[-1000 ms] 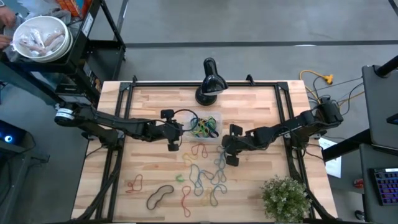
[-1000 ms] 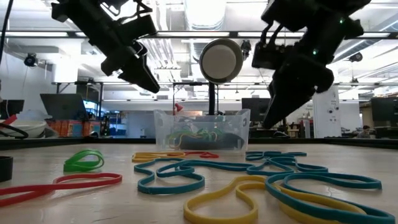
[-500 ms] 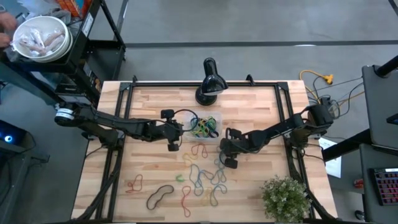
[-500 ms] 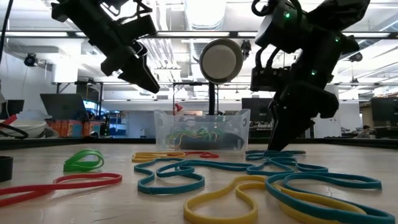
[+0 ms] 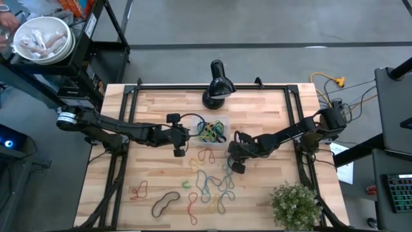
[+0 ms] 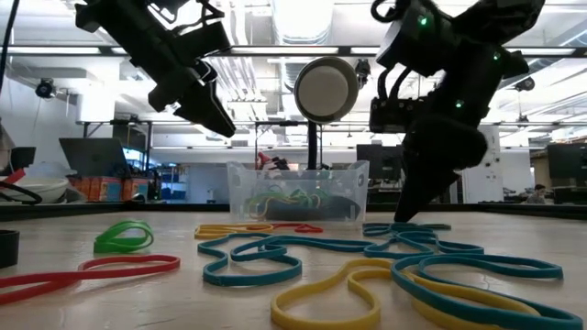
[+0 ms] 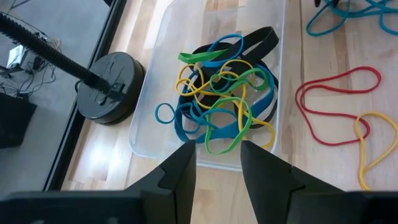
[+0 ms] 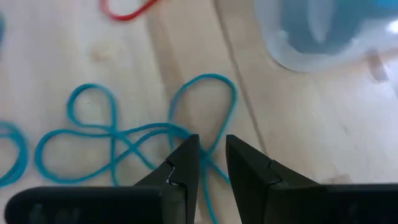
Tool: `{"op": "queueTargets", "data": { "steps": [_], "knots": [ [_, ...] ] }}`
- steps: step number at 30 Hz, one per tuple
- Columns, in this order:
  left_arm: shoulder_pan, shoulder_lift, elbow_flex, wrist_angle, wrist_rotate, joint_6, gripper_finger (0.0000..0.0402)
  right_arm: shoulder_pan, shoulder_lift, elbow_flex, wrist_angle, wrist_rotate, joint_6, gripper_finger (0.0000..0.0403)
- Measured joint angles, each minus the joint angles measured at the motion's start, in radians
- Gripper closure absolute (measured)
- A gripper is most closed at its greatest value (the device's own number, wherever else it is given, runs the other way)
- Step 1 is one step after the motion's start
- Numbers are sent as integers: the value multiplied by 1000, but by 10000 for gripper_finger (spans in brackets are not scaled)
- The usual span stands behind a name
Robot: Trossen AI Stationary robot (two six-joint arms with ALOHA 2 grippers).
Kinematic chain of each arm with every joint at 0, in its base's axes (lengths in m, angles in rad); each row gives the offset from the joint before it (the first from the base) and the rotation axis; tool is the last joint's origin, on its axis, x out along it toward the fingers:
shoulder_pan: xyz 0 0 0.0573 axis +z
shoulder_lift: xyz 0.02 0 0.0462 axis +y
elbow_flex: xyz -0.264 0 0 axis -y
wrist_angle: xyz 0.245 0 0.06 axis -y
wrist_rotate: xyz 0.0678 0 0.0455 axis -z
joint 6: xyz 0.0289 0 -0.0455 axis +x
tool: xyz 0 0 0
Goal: Pick and place rubber bands into bin
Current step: Put the blue rubber band into the transparent bin
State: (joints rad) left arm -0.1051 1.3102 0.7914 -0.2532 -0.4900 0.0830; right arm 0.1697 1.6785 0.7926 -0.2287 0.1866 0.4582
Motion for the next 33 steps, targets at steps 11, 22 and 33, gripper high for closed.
{"op": "queueTargets", "data": {
  "steps": [11, 22, 33],
  "knots": [
    [-2, 0, 0, 0, 0, 0, 290, -10, 29, -5, 4, 26, 59, 330],
    [-2, 0, 0, 1, 0, -2, 290, 5, 40, -5, 7, 11, 65, 378],
    [-2, 0, 0, 1, 0, -2, 290, 62, -4, 14, -8, 29, -3, 395]
  ]
}}
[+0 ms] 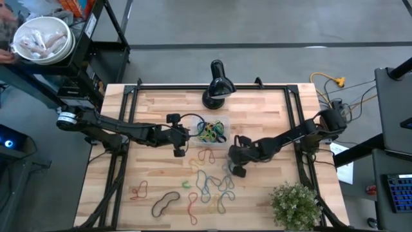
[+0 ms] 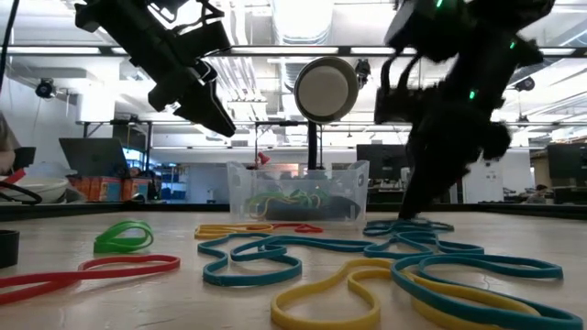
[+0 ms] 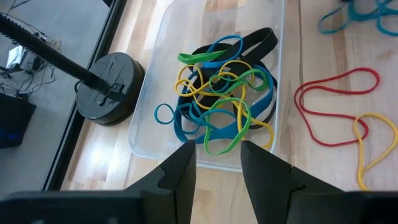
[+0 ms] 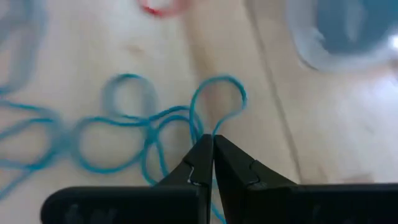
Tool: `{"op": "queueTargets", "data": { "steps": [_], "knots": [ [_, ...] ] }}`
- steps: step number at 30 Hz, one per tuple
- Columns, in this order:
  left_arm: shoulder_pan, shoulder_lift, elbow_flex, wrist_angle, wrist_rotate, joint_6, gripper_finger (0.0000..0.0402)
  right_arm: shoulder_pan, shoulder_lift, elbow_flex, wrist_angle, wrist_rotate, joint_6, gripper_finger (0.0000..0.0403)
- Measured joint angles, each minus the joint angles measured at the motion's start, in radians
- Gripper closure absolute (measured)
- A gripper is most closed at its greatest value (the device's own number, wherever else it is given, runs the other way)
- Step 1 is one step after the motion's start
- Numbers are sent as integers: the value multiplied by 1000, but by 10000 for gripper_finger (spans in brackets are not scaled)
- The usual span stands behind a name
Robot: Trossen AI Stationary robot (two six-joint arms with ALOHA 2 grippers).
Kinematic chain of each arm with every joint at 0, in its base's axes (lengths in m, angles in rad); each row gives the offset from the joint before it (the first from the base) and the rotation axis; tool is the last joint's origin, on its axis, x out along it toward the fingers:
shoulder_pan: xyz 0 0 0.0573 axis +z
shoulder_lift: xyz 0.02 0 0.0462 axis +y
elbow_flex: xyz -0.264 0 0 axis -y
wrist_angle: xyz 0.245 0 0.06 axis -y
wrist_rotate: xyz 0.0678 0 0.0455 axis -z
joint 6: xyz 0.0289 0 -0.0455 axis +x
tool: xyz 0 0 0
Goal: Pick and place rubber bands into bin
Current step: Put the blue rubber band into the transparent bin
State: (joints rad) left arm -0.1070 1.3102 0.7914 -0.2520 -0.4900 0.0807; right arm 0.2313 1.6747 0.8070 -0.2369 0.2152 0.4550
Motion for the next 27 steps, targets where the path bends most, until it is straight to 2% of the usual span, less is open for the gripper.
{"op": "queueTargets", "data": {
  "steps": [15, 27],
  "knots": [
    [0, 0, 0, 0, 0, 0, 290, 91, -147, 45, 9, 111, -204, 395],
    [0, 0, 0, 5, 0, 1, 290, 116, -161, 170, 14, 236, -471, 395]
  ]
}}
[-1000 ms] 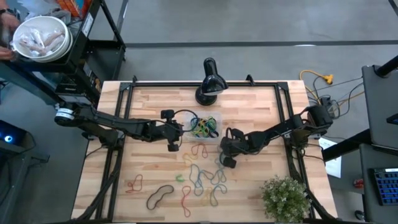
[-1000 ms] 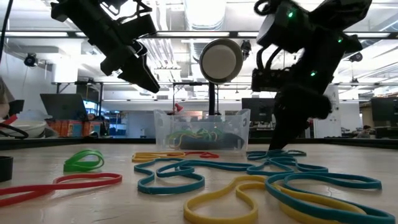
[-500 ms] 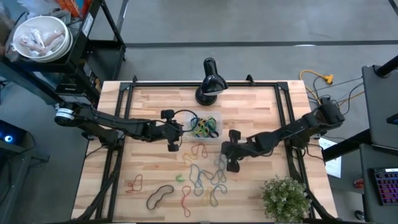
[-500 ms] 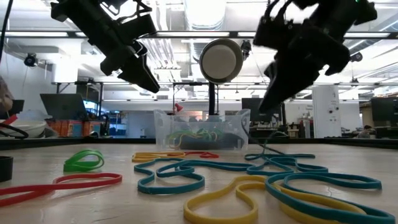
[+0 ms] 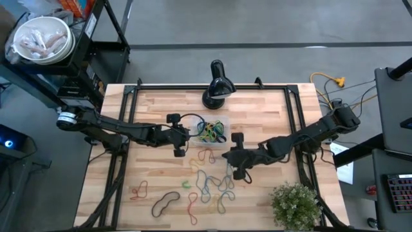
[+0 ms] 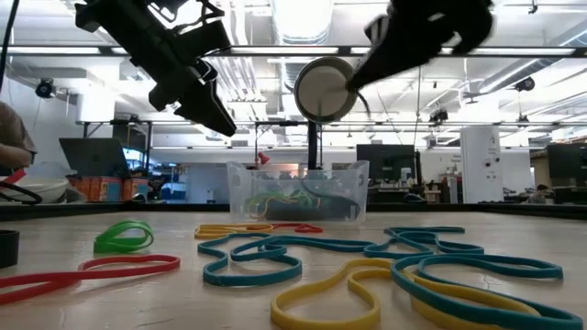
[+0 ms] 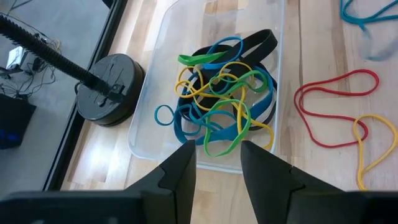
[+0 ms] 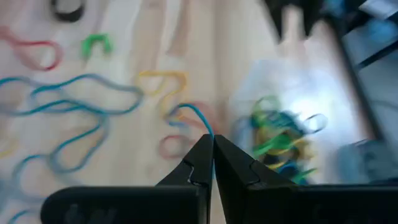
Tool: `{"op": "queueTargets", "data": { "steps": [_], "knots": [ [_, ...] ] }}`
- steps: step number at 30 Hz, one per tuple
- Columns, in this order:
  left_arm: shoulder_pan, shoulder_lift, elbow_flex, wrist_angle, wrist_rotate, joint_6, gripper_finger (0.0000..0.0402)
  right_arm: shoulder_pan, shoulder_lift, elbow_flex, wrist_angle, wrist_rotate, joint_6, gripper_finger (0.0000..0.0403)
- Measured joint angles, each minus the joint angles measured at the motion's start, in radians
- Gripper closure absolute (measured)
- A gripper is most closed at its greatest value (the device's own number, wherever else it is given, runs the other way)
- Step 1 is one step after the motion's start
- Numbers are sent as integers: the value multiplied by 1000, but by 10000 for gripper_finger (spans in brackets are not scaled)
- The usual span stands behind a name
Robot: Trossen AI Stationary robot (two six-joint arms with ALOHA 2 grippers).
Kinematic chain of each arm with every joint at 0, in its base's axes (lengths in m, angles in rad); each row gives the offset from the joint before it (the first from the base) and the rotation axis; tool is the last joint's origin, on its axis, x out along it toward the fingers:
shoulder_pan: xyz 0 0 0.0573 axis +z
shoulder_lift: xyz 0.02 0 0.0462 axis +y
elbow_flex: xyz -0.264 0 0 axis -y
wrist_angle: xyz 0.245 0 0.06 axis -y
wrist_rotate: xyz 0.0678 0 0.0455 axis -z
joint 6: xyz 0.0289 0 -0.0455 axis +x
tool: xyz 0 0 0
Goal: Pick and place rubber bands into bin
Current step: Put the blue rubber band into the transparent bin
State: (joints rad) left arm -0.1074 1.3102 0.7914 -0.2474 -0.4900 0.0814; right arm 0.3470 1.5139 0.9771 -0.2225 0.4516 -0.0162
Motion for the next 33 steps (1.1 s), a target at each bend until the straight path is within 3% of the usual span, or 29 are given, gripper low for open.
{"op": "queueTargets", "data": {
  "steps": [17, 27, 33],
  "knots": [
    [0, 0, 0, 0, 0, 0, 290, -105, 0, 144, 4, 238, -262, 394],
    [0, 0, 0, -1, 0, 2, 290, -244, 10, 51, 20, 191, -217, 394],
    [0, 0, 0, -2, 0, 2, 290, -306, 30, -4, 89, 91, -202, 394]
  ]
}}
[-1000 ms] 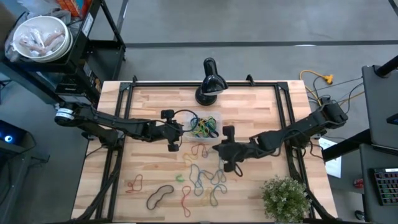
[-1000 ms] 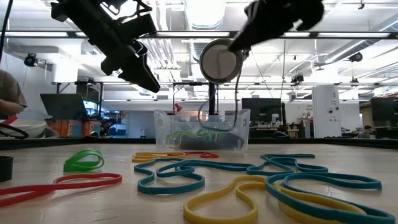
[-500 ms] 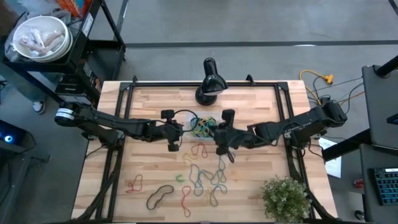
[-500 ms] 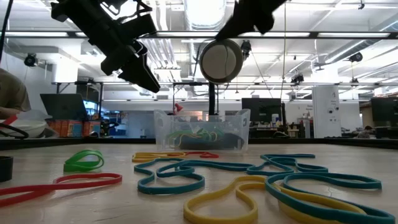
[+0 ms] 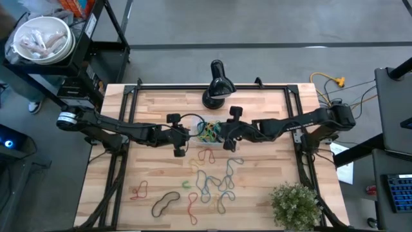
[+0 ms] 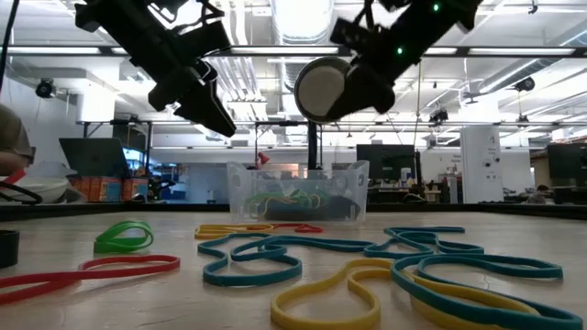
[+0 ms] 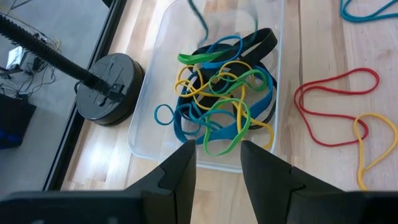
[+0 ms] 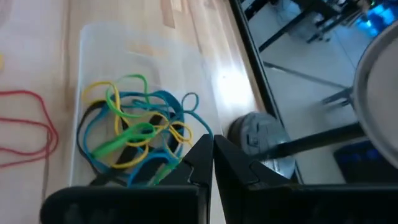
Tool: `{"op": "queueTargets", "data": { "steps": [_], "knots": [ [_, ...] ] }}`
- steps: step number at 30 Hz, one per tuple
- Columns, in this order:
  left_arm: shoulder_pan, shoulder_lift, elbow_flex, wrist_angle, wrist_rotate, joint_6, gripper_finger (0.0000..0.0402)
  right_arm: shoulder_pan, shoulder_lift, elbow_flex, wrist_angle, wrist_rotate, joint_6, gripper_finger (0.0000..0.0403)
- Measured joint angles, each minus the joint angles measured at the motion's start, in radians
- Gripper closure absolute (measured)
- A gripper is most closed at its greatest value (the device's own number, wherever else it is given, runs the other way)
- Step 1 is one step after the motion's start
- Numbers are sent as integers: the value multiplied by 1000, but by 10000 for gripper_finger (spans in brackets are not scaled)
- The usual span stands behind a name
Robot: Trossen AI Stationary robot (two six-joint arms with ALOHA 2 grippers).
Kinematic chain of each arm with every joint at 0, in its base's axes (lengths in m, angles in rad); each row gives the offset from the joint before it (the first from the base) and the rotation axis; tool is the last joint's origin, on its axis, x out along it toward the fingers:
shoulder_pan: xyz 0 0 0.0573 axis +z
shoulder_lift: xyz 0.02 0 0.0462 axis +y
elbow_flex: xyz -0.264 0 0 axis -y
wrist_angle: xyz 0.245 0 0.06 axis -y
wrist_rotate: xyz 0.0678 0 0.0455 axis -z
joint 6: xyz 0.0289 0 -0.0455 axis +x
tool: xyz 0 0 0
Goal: Pick and place rubber bands into bin
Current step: Put the blue rubber band into the transparent bin, then put the yellow rubber band into the transparent bin
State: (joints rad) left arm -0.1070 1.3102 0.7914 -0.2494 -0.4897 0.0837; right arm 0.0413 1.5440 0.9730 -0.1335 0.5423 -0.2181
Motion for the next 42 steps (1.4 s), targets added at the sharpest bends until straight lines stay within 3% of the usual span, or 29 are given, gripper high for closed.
{"op": "queueTargets", "data": {
  "steps": [10, 13, 16, 26, 38, 42],
  "knots": [
    [0, 0, 0, 2, 0, 0, 290, -36, 33, -22, -7, -5, 87, 394],
    [0, 0, 0, 2, 0, -1, 290, -53, 33, -26, -17, -60, 132, 389],
    [0, 0, 0, 1, 0, -1, 290, -65, 33, -27, -20, -121, 141, 371],
    [0, 0, 0, -2, 26, -2, 290, -61, 33, -24, -19, -128, 130, 293],
    [-26, 0, -12, -7, 361, -15, 290, 44, 33, -25, -18, -129, 34, 294],
    [-47, 17, -13, -6, 412, -51, 290, 78, 33, -31, -19, -128, 40, 302]
  ]
}}
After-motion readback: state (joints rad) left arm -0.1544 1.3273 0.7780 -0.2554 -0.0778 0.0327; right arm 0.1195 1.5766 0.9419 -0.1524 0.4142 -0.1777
